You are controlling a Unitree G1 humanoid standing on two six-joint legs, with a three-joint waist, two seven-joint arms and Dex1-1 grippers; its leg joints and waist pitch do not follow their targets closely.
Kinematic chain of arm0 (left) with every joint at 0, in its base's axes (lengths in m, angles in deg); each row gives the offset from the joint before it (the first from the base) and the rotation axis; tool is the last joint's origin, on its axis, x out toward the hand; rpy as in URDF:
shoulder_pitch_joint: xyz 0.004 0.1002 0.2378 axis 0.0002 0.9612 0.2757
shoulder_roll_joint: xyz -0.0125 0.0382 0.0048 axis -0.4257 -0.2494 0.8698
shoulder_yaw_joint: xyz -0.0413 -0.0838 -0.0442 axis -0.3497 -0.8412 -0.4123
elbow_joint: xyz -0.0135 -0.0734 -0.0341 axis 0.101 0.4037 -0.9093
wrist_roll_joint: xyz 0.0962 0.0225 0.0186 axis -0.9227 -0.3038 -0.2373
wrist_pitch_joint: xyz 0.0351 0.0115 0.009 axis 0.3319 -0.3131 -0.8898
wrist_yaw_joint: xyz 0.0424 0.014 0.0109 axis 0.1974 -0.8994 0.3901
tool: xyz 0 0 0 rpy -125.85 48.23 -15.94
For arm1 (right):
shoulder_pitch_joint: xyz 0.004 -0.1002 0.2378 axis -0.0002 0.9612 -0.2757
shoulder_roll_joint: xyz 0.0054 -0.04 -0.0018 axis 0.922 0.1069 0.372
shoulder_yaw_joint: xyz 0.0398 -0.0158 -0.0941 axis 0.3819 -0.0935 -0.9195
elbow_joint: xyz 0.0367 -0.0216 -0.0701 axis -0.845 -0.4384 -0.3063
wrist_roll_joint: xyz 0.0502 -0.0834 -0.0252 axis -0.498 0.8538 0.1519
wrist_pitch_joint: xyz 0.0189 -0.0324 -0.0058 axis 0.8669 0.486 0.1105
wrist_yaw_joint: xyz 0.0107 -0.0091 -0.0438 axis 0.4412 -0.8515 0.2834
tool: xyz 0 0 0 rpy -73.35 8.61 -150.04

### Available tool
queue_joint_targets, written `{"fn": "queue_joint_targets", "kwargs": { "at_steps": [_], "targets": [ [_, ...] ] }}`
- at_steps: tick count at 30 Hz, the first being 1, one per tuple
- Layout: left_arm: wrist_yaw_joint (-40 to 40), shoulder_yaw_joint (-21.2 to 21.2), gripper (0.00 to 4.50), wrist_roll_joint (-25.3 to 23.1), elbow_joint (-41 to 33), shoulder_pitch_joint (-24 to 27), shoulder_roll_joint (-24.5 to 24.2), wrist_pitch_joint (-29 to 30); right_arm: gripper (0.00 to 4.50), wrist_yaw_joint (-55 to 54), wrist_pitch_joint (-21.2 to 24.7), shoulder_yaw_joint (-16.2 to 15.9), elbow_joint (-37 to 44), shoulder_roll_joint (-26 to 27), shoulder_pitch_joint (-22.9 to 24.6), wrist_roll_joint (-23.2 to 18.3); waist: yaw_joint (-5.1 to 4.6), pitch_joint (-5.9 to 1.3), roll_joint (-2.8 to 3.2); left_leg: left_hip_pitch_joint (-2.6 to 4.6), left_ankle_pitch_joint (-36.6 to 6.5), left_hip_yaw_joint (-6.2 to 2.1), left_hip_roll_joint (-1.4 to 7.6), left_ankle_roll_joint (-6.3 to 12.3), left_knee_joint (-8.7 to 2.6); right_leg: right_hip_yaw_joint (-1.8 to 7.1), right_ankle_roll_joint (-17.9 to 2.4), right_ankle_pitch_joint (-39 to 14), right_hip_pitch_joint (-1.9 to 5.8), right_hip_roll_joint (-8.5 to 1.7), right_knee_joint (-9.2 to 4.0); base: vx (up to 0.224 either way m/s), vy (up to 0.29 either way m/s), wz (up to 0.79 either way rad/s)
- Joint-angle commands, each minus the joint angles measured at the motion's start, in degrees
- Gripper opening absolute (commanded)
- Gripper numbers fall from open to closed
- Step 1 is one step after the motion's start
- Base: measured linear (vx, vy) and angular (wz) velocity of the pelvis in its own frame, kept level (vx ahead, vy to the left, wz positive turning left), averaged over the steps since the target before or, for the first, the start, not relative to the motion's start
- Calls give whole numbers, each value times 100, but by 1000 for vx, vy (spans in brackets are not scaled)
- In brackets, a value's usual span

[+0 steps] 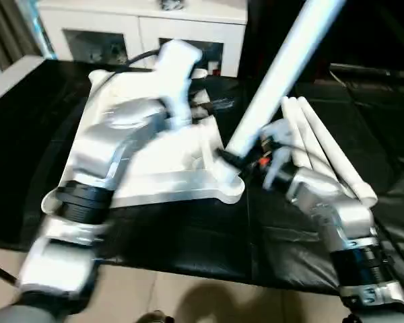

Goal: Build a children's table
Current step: Pick table leg

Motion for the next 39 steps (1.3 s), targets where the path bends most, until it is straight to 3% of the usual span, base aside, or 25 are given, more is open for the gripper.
{"fn": "queue_joint_targets", "kwargs": {
  "at_steps": [1, 5, 10, 13, 19, 20, 21, 22, 27, 28, 29, 33, 34, 39],
  "targets": [
    [494, 240, 295, -130, 158, 170, -194, -261, 191, -104, 86, 129, 205, -14, 142, -134, 12, -476, 113, 145, -702, -210, 400, -144, -409, 294, -1275, -57, 266, -527, -372, 0, 0, 0],
    [1394, 717, 295, -183, 19, 700, -634, -449, 191, -233, 278, 183, 351, -102, 281, -128, -8, -478, 133, 142, -745, -205, 410, -156, -430, 292, -1374, -14, 254, -521, -360, 0, 0, 0],
    [2043, 1220, 295, -402, 70, 1056, -858, -684, 191, -216, 505, 194, 514, -195, 409, -142, -19, -440, 154, 163, -1080, -191, 418, -230, -460, 312, -1340, -528, 225, -533, -414, 0, 0, 0],
    [2267, 1348, 295, -522, 241, 1134, -860, -786, 191, -236, 529, 146, 641, -245, 489, -114, -24, -439, 152, 172, -1203, -197, 426, -314, -479, 317, -1289, -661, 220, -535, -422, 0, 0, 0],
    [2173, 1403, 295, -821, 1008, 969, -661, -1394, 191, -280, 501, 97, 702, -320, 550, -13, -37, -457, 148, 152, -1039, -190, 400, -238, -447, 320, -1303, -451, 247, -542, -422, 0, 0, 0],
    [2163, 1406, 268, -854, 1130, 923, -634, -1455, 191, -287, 508, 93, 719, -324, 556, -2, -36, -462, 153, 153, -1037, -197, 413, -242, -451, 316, -1311, -416, 243, -542, -406, 0, 0, 0],
    [2150, 1393, 268, -865, 1251, 870, -588, -1486, 191, -286, 526, 102, 730, -334, 560, 1, -36, -465, 183, 156, -1032, -199, 410, -245, -448, 313, -1317, -395, 240, -541, -404, 0, 0, 0],
    [2154, 1375, 261, -865, 1347, 827, -554, -1519, 191, -315, 576, 103, 755, -345, 570, 14, -42, -462, 162, 163, -1042, -192, 408, -240, -446, 314, -1333, -358, 236, -533, -415, 0, 0, 0],
    [2577, 1374, 215, -902, 1842, 620, -381, -1789, 191, -535, 919, 90, 983, -436, 713, 38, -40, -472, 203, 158, -938, -195, 410, -199, -434, 314, -1427, -80, 253, -539, -390, 0, 0, 0],
    [2627, 1370, 208, -919, 1928, 596, -355, -1860, 191, -551, 933, 71, 1001, -450, 731, 54, -39, -468, 184, 152, -940, -188, 397, -174, -429, 317, -1416, -141, 264, -539, -412, 0, 0, 0],
    [2683, 1366, 196, -931, 2035, 562, -327, -1934, 191, -561, 975, 59, 1018, -462, 751, 51, -34, -472, 224, 151, -964, -196, 407, -185, -428, 320, -1419, -206, 267, -559, -404, 0, 0, 0],
    [2936, 1422, 161, -991, 2477, 398, -250, -2198, 191, -452, 926, 31, 1143, -515, 866, 14, -49, -466, 223, 142, -1051, -188, 391, -141, -420, 324, -1366, -544, 279, -559, -455, 0, 0, 0],
    [2952, 1428, 161, -1007, 2536, 375, -244, -2222, 191, -423, 899, 34, 1168, -521, 884, 5, -43, -472, 267, 143, -1033, -192, 393, -134, -412, 325, -1359, -563, 273, -563, -452, 0, 0, 0],
    [3030, 1431, 118, -1139, 2881, 244, -213, -2395, 191, -393, 895, 45, 1253, -529, 933, 20, -69, -480, 306, 131, -928, -199, 402, -46, -406, 314, -1388, -414, 272, -551, -438, 0, 0, 0]
  ]
}}
